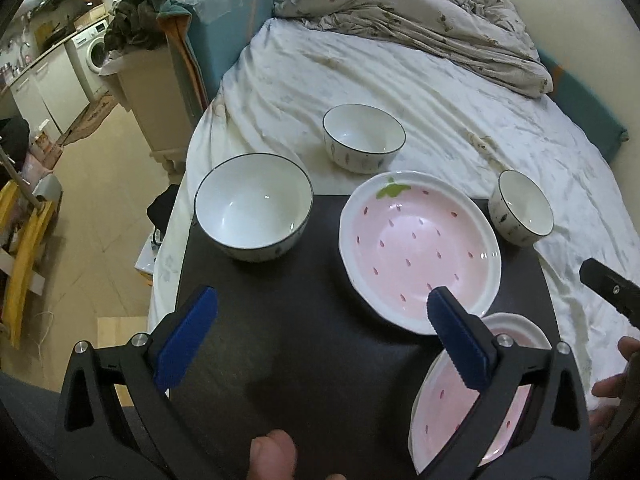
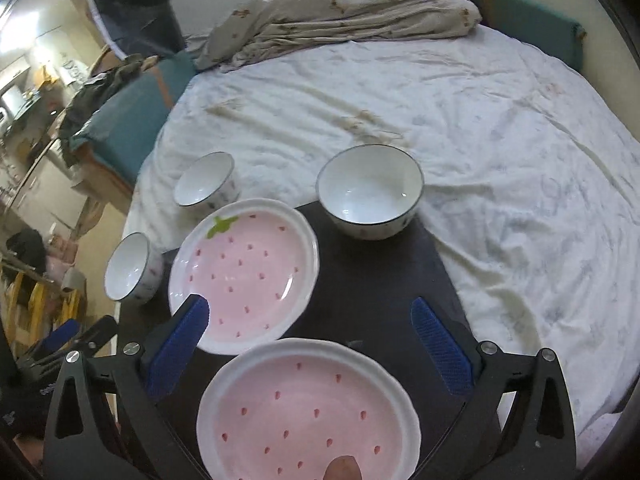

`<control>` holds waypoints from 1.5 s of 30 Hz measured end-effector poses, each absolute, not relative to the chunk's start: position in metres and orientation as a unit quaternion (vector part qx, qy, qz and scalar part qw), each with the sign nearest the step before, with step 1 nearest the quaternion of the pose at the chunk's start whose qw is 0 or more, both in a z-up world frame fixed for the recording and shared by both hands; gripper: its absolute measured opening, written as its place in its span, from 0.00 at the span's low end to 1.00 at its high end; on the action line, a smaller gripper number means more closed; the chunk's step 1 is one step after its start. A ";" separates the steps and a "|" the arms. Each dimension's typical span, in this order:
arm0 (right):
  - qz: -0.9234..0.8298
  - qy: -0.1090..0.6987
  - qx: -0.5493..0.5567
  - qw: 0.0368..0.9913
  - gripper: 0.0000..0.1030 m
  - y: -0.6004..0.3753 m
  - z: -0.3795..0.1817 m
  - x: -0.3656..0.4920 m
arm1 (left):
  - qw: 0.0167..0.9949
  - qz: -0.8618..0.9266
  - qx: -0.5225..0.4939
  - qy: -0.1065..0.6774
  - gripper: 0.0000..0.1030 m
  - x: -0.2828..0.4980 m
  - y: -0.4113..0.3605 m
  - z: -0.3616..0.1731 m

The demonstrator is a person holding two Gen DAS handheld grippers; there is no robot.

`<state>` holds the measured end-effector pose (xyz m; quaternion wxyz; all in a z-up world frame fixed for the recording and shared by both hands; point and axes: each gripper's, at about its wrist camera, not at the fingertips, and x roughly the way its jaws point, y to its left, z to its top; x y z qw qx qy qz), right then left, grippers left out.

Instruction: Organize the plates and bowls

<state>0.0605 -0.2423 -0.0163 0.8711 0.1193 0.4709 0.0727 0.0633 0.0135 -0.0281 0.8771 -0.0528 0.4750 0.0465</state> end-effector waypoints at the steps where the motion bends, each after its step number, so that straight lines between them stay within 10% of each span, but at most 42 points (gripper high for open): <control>1: 0.071 0.477 0.122 0.867 1.00 -0.245 -0.019 0.063 | 0.876 0.046 -0.053 0.477 1.00 0.066 0.014 -0.028; 17: 0.148 0.571 0.188 0.786 1.00 -0.256 -0.060 0.134 | 0.822 0.049 -0.062 0.564 1.00 0.142 0.013 -0.058; 28: 0.192 0.609 0.211 0.740 0.40 -0.246 -0.111 0.166 | 0.765 0.002 -0.130 0.631 0.68 0.161 -0.001 -0.115; 45: 0.200 0.629 0.186 0.728 0.22 -0.232 -0.137 0.170 | 0.746 0.002 -0.139 0.651 0.49 0.170 -0.017 -0.140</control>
